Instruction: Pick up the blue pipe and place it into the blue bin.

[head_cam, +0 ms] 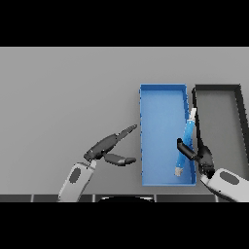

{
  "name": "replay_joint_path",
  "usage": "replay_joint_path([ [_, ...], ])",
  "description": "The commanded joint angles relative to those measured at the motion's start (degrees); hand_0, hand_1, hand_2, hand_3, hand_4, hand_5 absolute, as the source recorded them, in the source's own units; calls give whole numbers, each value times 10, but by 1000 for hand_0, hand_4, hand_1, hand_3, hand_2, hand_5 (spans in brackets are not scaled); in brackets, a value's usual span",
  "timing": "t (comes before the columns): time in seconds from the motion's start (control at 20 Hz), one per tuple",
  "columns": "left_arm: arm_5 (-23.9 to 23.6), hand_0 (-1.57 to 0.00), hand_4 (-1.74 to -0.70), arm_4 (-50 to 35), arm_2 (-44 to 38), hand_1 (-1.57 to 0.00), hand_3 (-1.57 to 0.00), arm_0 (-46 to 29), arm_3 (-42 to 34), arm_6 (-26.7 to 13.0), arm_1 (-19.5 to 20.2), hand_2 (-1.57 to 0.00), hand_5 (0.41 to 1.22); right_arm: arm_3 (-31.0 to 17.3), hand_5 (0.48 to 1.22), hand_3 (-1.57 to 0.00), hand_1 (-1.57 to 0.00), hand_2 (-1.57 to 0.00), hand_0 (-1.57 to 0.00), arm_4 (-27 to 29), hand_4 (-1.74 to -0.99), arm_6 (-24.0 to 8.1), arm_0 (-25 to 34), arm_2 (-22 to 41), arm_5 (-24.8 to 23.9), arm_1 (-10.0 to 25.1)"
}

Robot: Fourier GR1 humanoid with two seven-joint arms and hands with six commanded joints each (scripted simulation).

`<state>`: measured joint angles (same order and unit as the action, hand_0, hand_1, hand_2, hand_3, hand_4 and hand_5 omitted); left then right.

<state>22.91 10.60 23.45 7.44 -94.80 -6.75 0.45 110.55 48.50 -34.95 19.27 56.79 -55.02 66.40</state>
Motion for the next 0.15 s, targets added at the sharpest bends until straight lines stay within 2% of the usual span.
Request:
replay_joint_path([
  [0.0,0,1,-885,0,0,1,1,-1,-3,0,1,1,431,-3,655,-3,-5,-5,-6,0,-1022,0,5,5,0,-1],
  [0.1,3,1,-885,-5,2,1,1,-4,-17,-6,2,1,431,1,643,-3,-5,-5,-6,1,-1022,0,6,6,0,0],
])
